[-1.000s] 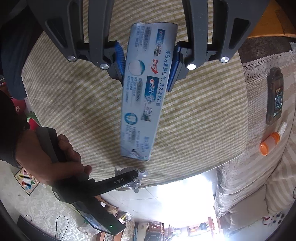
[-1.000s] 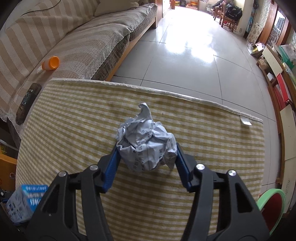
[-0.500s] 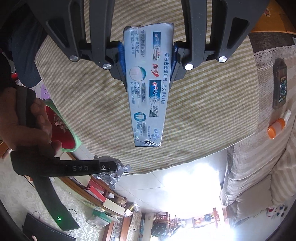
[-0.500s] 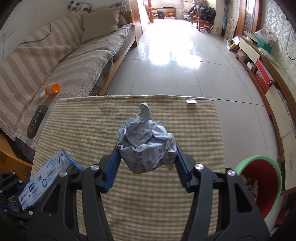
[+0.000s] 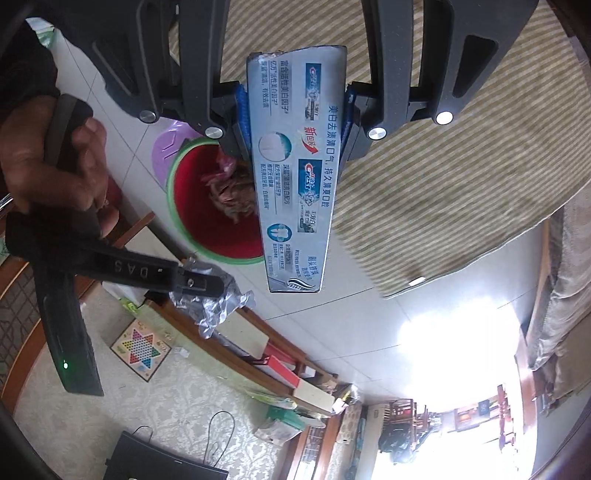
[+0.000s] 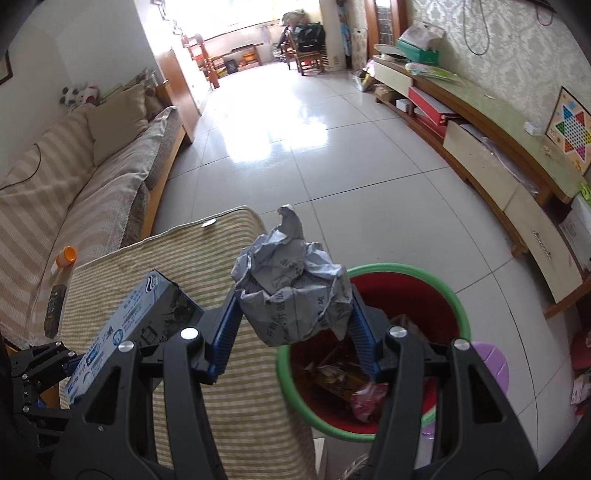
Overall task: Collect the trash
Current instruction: 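Carry the toothpaste box with the left tool over the bucket while the right tool carries the foil, then open the left tool over the bucket while the right tool releases the foil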
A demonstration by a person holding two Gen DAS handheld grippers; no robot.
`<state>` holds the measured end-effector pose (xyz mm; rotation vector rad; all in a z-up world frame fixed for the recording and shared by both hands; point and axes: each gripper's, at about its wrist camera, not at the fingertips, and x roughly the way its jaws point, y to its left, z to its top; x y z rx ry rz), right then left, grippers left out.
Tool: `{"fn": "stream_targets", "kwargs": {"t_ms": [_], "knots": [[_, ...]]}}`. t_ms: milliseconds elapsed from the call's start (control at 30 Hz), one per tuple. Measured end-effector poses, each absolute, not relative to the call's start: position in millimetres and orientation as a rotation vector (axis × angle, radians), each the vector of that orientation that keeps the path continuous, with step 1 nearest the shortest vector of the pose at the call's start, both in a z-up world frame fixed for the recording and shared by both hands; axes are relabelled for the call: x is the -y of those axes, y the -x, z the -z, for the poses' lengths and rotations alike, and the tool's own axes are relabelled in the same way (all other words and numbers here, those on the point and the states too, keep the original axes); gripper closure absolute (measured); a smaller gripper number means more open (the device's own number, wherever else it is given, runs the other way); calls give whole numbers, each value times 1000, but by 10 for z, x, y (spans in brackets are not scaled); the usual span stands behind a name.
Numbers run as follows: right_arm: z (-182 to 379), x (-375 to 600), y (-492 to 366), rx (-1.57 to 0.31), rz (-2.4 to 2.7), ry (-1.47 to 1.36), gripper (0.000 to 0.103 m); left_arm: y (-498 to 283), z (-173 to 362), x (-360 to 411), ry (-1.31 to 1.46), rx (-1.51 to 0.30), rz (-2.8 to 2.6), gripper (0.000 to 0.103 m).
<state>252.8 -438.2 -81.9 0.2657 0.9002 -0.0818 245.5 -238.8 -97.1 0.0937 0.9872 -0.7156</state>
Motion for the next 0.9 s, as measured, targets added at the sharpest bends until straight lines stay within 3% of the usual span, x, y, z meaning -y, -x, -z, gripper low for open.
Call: {"fn": "stream_targets", "kwargs": {"t_ms": [433, 500, 567, 600, 733, 900], "knots": [[972, 5331, -2240, -899, 195, -368, 48, -2585, 991, 3601, -64, -1023, 833, 69], [1000, 5400, -2227, -904, 195, -368, 40, -2615, 1018, 3681, -69, -1034, 822, 68], [1002, 5425, -2219, -896, 204, -362, 31, -2643, 1045, 3715, -69, -1054, 819, 31], [999, 5426, -2203, -892, 201, -363, 25, -2632, 1034, 3717, -78, -1038, 805, 25], [948, 5389, -2184, -872, 199, -358, 13, -2610, 1009, 3644, -85, -1023, 780, 12], [819, 5268, -2160, -849, 178, -328, 5, -2581, 919, 3388, -86, -997, 732, 8]]}}
